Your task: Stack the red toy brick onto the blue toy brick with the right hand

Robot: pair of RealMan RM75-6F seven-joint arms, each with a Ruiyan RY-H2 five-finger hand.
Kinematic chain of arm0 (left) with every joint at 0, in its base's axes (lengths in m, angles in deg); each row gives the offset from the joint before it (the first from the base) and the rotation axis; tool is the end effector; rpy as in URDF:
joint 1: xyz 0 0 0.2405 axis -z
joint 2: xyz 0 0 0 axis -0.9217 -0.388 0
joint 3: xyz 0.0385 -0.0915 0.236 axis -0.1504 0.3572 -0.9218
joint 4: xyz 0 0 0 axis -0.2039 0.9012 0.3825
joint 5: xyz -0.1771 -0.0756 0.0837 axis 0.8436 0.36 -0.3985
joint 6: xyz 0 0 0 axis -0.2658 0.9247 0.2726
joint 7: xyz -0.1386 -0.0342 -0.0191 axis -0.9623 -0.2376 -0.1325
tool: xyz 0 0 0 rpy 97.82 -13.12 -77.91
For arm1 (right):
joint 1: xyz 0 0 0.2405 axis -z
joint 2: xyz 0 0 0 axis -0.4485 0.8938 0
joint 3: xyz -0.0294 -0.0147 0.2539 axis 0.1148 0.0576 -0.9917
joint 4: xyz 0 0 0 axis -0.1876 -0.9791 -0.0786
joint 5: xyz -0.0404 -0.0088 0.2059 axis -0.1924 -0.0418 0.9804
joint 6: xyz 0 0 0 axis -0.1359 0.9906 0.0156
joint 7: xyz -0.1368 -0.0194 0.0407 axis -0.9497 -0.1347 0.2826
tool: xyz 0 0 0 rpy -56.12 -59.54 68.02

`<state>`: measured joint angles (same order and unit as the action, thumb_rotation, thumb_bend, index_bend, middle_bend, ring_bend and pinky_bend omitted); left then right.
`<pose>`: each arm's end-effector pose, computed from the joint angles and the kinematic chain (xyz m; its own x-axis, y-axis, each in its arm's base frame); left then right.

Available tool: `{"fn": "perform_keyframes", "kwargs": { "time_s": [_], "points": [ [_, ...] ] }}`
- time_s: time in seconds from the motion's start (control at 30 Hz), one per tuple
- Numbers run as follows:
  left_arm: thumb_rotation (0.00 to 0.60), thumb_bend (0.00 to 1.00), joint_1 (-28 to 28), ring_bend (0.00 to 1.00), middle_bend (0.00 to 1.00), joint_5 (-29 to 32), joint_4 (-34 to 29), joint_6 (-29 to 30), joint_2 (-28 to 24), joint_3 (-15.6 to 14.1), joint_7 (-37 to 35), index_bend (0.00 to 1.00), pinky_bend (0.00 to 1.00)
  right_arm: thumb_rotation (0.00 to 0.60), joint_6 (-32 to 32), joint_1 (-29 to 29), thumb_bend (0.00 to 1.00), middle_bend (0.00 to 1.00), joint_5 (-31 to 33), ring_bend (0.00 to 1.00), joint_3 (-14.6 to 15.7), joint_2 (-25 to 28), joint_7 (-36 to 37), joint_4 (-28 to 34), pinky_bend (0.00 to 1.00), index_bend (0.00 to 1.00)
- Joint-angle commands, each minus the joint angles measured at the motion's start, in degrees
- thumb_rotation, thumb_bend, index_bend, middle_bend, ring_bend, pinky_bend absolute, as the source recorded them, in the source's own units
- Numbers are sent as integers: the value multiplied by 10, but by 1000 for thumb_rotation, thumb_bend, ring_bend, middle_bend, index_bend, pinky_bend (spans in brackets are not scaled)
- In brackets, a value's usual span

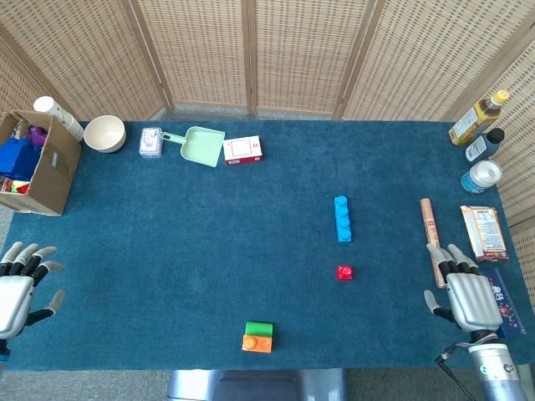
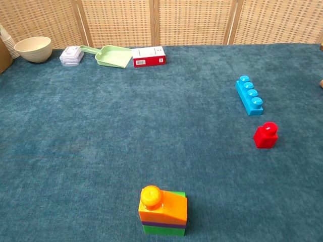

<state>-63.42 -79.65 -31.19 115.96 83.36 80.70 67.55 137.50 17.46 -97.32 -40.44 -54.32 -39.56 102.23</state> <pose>-0.2970 0.1627 0.1564 0.4477 0.0878 0.8899 0.8939 -0.0197 -0.4478 -0.2715 -0.1936 0.1316 0.3881 -0.1828 0.9033 -0.9193 -0.0080 0.3934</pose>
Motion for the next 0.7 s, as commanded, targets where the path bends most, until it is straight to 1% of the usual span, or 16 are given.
{"fn": "perform_keyframes", "kwargs": {
  "time_s": [0.03, 0.17, 0.27, 0.5, 0.7],
  "points": [
    [566, 414, 2, 141, 216, -3, -3, 2, -2, 2, 3, 372, 0, 568, -22, -14, 385, 178, -8, 77, 3, -5, -2, 11, 187, 70],
    [568, 414, 4, 139, 204, -13, -8, 3, -8, 0, 12, 370, 0, 568, -64, -37, 380, 178, -3, 77, 6, -9, -9, 22, 188, 62],
    [565, 413, 4, 138, 196, -19, -12, 8, -10, 0, 11, 368, 0, 569, -82, -51, 368, 178, 3, 77, 3, -20, -25, 22, 188, 60],
    [567, 414, 0, 138, 195, -28, -9, 19, -9, -3, 4, 368, 0, 569, -113, -83, 348, 177, 28, 65, -7, -54, -64, 21, 188, 59],
    [569, 414, 1, 138, 193, -30, -4, 18, -5, -3, -1, 368, 0, 571, -146, -120, 348, 166, 66, 50, -23, -86, -98, 10, 188, 73]
  ]
}}
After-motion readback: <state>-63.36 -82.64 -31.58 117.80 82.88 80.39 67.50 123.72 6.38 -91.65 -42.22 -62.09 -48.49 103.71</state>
